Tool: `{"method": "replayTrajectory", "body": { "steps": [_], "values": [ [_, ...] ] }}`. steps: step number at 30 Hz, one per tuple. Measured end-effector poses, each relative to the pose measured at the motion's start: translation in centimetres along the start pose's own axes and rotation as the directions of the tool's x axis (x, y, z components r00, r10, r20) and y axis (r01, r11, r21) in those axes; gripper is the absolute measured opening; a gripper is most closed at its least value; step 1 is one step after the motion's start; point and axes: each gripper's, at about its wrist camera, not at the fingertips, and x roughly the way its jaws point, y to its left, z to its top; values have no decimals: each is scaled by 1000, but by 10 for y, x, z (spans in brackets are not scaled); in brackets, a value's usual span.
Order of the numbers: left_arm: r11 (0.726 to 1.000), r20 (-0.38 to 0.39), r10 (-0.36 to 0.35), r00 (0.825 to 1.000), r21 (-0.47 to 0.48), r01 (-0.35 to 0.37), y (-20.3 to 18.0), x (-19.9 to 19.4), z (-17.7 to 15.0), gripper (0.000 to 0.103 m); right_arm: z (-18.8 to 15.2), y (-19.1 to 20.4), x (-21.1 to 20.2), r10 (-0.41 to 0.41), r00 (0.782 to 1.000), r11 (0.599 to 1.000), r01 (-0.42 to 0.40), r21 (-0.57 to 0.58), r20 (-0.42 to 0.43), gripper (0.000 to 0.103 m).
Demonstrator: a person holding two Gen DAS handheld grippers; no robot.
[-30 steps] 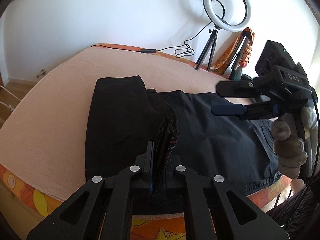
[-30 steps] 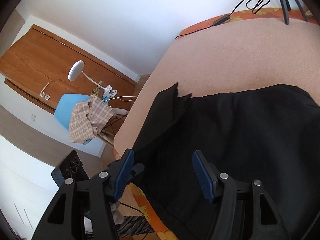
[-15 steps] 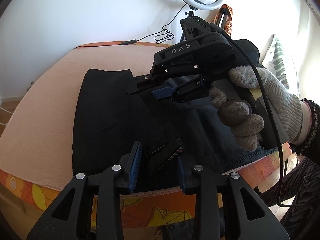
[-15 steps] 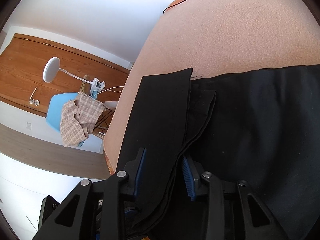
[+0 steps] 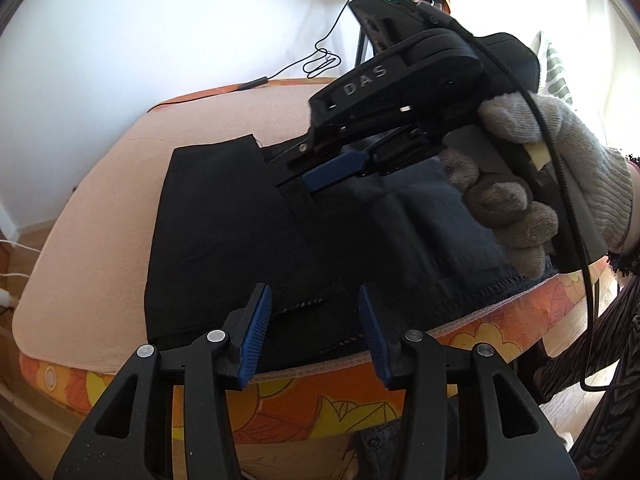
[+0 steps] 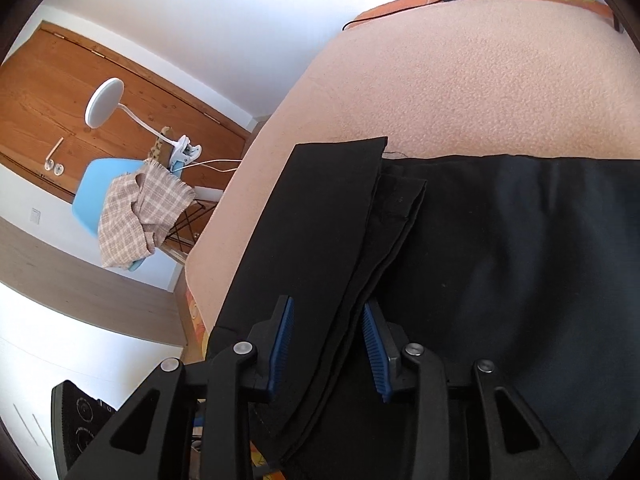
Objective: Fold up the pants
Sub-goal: 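Grasp the trouser edge with the left tool while the right tool presses the fold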
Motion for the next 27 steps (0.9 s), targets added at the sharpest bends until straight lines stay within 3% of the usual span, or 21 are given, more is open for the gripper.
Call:
{"method": "replayTrajectory", "body": {
  "steps": [3,6,10,14,18,22,27],
  "values": [
    [1000,0,11,1000,-2,-11,3,-4,-9,44,-13,5,-22,55,998,998,-55,9,21,39],
    [1000,15,-16,1000,-4,16,7,-14,-11,44,-26,11,-24,153,987,988,-151,35,-43,39],
    [999,7,-4,1000,37,4,11,-18,-8,44,-37,16,-21,80,995,997,-80,4,-65,40],
    [994,-23,14,1000,105,-12,7,-6,1,44,-38,1,-16,73,996,993,-68,93,-55,50],
    [983,-69,-7,998,181,20,2,5,-2,44,-37,-12,-17,103,994,985,-98,142,-30,50],
    [981,-81,-72,994,173,85,10,10,-1,43,-37,-13,-20,95,995,986,-91,140,-18,50],
    [981,-69,-104,992,157,114,21,15,2,13,-37,-15,-21,85,996,986,-83,143,-9,50]
  ]
}}
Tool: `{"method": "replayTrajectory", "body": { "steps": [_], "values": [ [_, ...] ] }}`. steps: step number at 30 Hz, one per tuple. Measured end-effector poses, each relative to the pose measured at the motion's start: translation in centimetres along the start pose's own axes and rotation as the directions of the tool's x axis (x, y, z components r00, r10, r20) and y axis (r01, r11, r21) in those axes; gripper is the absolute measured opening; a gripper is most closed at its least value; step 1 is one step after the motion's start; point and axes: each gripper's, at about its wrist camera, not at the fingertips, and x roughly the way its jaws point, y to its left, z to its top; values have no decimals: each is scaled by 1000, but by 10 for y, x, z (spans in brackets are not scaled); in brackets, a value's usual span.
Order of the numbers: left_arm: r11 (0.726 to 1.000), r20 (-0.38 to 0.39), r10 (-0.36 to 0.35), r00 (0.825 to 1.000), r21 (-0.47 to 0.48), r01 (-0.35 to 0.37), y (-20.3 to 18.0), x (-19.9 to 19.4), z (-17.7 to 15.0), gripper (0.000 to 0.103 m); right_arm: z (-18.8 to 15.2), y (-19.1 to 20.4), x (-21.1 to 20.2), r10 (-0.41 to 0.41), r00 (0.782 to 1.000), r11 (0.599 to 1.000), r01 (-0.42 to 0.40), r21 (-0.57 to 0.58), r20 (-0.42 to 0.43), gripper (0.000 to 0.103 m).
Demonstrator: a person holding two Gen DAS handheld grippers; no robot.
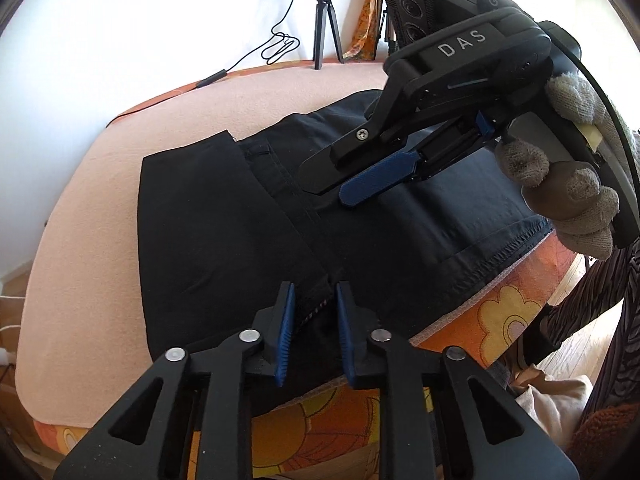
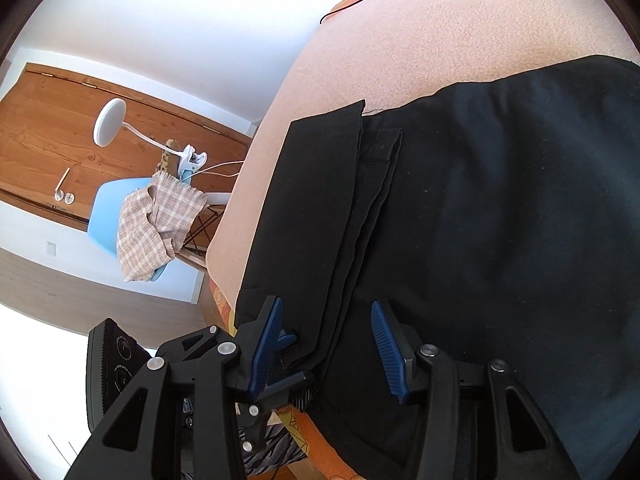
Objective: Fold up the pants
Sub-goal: 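Grasp the trouser edge with the left tool while the right tool presses the fold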
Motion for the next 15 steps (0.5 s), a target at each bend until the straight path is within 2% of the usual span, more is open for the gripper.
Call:
{"method": "replayTrajectory", "body": {
  "steps": [3,9,11,12,13,15],
  "values": [
    [998,20,-34,999,-53,36,13,-4,1,9,2,0,2,-3,1000,1000,3,2,2,50],
    [990,99,-100,990,-85,108,12,-25,-1,8,4,4,14,-1,1000,1000,1,-10,-7,51],
    [982,114,-143,983,-110,156,15,-28,-2,8,6,6,19,-2,1000,1000,2,-23,4,47],
    [978,123,-154,980,-122,169,17,-30,-3,8,6,8,21,-12,1000,999,12,-35,8,39],
    [976,124,-158,980,-131,174,18,-30,-3,8,7,9,23,-22,1000,999,23,-44,12,30],
    [978,124,-148,981,-129,163,20,-31,-4,8,8,7,25,-29,999,999,30,-34,20,27]
  ]
}}
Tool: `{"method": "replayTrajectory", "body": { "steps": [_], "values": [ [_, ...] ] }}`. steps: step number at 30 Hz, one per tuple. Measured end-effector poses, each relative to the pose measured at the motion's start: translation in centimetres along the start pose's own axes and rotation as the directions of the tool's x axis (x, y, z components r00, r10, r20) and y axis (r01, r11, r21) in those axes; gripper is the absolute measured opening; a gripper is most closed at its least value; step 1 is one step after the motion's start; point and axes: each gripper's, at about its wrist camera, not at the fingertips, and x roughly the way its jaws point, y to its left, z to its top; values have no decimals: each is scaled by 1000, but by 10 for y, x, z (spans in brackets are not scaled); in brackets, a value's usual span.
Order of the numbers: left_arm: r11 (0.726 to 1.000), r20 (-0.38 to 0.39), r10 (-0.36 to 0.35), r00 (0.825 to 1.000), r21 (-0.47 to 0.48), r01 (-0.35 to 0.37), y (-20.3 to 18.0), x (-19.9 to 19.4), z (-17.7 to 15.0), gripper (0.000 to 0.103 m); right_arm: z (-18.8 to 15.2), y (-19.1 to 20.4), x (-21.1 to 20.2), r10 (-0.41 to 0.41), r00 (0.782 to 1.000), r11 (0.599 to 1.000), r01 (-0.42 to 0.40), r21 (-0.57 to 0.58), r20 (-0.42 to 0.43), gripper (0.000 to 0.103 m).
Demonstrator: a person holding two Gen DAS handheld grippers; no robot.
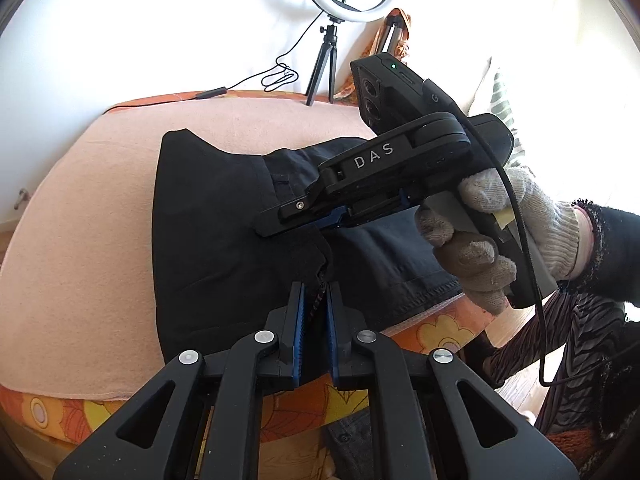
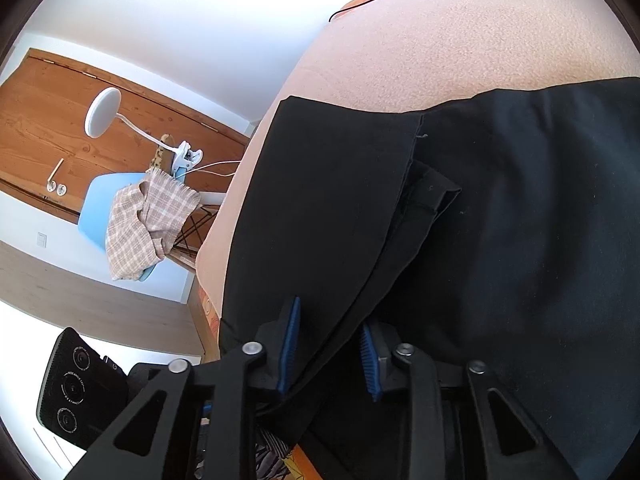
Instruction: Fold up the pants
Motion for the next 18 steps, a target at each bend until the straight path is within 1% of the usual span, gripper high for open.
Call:
{"method": "replayTrajectory", "body": {
  "steps": [2,4,5,6,8,10,12,13,14,15,16,18],
  "values": [
    [1000,-11,5,1000,-6,-5,2,-3,-4,9,1,-4,-1,16,1000,1000,-16,15,4,27],
    [1000,-36,2,999,-18,-3,5,0,-6,10,1,-7,-6,8,1000,1000,-9,15,20,26],
    [1000,-41,7,999,-18,-8,4,-1,-7,15,1,-9,-10,8,999,1000,-8,18,32,26],
    [1000,-49,2,999,-25,-3,4,0,-7,16,1,-10,-13,10,999,1000,-11,22,41,24],
    [999,-58,-7,998,-46,4,6,4,-7,16,2,-13,-19,22,998,999,-24,27,59,19],
    [998,-60,-11,998,-59,7,8,6,-6,16,4,-15,-22,17,997,1000,-18,16,69,13],
    [997,-59,-20,998,-78,16,10,8,-4,17,6,-18,-21,2,998,1000,-3,14,64,11],
    [996,-57,-27,998,-91,22,11,7,-4,17,7,-17,-15,-19,999,1000,18,16,51,11],
    [994,-55,-37,998,-105,31,12,7,-4,19,7,-17,-15,-19,999,1000,18,16,51,11],
    [992,-59,-49,997,-120,41,13,7,-4,27,8,-18,-12,-22,999,1000,22,16,48,11],
    [991,-60,-53,997,-129,45,15,6,-4,29,9,-20,-10,-20,999,1000,19,20,45,11],
    [991,-62,-54,997,-125,46,16,8,-4,29,14,-22,-8,1,999,999,-3,42,44,12]
  ]
}}
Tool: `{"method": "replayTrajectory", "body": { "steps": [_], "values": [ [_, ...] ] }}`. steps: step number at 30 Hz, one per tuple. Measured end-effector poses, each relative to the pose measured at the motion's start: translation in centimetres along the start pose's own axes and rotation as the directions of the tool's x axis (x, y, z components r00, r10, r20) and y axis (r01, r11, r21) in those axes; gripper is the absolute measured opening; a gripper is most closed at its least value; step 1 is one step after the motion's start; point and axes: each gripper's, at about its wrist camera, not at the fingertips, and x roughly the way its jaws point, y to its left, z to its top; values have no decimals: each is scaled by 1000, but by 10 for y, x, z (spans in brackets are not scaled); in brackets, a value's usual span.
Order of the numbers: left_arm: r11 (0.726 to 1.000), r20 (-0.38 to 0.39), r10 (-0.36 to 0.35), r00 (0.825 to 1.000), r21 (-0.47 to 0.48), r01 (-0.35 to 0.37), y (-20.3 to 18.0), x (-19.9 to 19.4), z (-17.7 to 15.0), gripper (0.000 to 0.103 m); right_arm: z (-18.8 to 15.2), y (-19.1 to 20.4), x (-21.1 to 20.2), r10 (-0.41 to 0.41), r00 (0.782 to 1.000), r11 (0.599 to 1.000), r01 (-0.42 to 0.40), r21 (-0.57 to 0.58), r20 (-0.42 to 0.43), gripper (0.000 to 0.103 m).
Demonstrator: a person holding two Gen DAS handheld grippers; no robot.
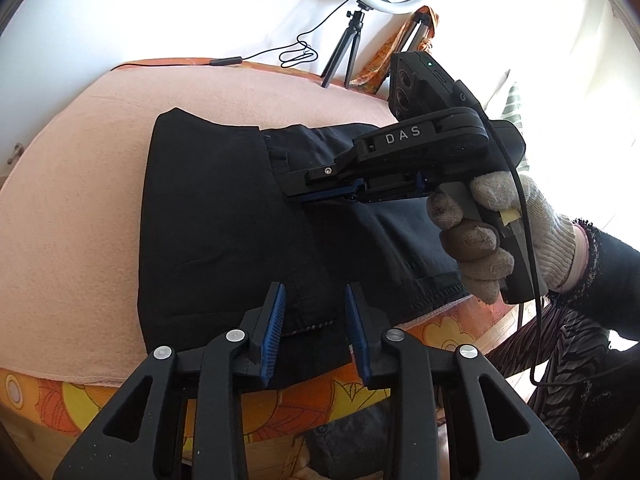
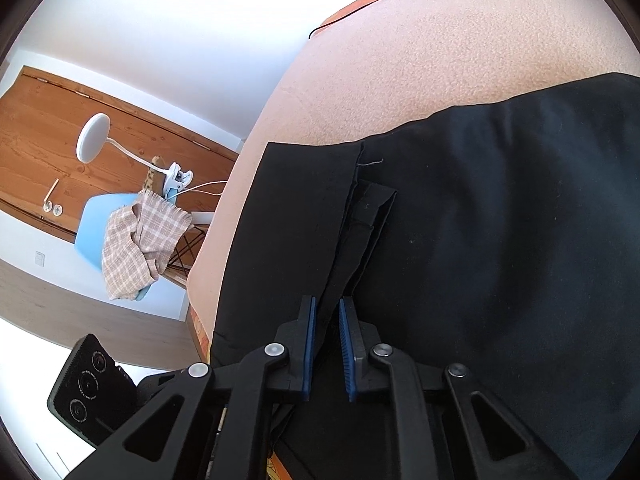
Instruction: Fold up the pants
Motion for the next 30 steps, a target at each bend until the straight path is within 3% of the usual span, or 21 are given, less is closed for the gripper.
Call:
{"method": "replayTrajectory", "body": {
  "steps": [5,10,11,12,14,18,21,23,24,25,30],
  "values": [
    [999,-12,38,999,37,-38,-4,4,1,29,13,8,-2,-78,996,995,81,-57,45,6],
    [981,-31,98,995,173,-91,-19,5,-4,29,16,12,1,-125,991,987,128,-98,36,2],
    [969,-32,132,991,213,-123,-23,5,-6,31,17,11,1,-122,992,988,125,-92,36,2],
    [949,-27,182,983,267,-169,-27,6,-8,40,17,9,0,-119,992,989,122,-85,37,2],
    [895,-13,252,968,383,-228,-36,10,-14,43,17,8,0,-121,992,989,124,-87,35,2],
    [813,29,302,953,514,-273,-48,10,-22,43,19,7,0,-122,992,989,124,-85,28,2],
    [792,41,294,955,549,-267,-48,8,-26,43,20,8,1,-123,992,988,125,-86,26,2],
    [808,25,258,966,543,-230,-43,7,-26,35,21,9,2,-124,992,988,126,-86,25,2],
    [821,17,236,972,531,-209,-40,6,-26,23,21,10,4,-124,992,988,126,-85,25,2],
    [832,11,222,975,519,-196,-39,7,-23,20,22,10,4,-123,992,989,125,-82,25,2],
    [897,13,153,988,419,-144,-32,-3,-16,17,22,8,6,-116,993,991,118,-70,29,3]
  ]
}}
